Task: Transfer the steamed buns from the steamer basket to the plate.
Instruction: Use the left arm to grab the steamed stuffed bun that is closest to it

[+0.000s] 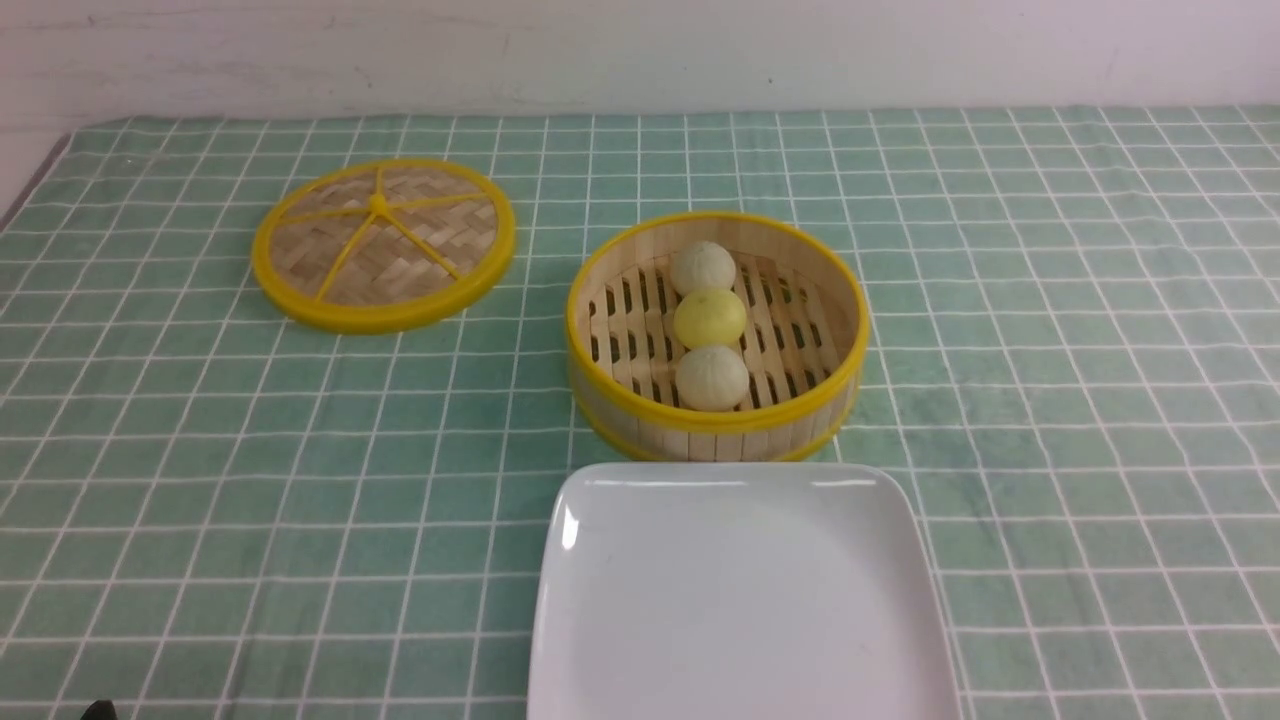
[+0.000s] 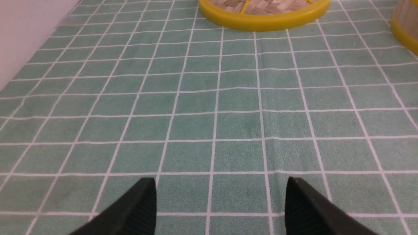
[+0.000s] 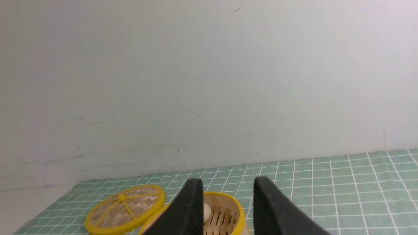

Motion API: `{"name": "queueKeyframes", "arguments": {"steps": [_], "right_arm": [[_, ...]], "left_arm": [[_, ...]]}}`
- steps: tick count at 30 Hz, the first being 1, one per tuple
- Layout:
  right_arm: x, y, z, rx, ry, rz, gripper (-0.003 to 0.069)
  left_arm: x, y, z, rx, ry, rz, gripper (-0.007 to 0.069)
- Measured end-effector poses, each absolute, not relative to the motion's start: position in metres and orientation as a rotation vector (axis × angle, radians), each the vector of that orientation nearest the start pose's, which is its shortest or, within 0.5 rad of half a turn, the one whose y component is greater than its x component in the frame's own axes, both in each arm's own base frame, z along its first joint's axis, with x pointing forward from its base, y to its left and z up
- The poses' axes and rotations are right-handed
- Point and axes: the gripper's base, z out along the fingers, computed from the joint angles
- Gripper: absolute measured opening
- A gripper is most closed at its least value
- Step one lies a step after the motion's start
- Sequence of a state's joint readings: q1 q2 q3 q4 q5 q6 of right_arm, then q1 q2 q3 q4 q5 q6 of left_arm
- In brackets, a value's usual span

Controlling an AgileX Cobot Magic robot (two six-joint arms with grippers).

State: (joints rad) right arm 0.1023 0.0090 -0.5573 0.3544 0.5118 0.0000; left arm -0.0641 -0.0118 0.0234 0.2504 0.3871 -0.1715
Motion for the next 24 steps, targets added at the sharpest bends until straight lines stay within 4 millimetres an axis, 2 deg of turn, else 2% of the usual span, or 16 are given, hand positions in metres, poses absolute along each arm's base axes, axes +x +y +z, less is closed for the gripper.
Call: {"name": "queueKeyframes", "arguments": {"steps": [7, 11, 15, 24], "right_arm": [[-0.006, 0.016, 0.342, 0.002, 1.465, 0.464, 0.024], [-0.006, 0.016, 0.34, -0.002, 1.481, 0.465, 0.024], [-0.006, 0.017, 0.338, -0.007, 1.503, 0.466, 0.024], [-0.006, 0.018, 0.334, -0.019, 1.552, 0.469, 0.024]], "left_arm": [[0.052, 0.005, 0.172, 0.048, 1.871, 0.084, 0.0526], [0.053, 0.003, 0.173, -0.039, 1.863, -0.02, 0.0526], [0.054, -0.002, 0.175, -0.225, 1.822, -0.237, 0.0526], [0.056, -0.006, 0.186, -0.536, 1.655, -0.593, 0.0526]]}}
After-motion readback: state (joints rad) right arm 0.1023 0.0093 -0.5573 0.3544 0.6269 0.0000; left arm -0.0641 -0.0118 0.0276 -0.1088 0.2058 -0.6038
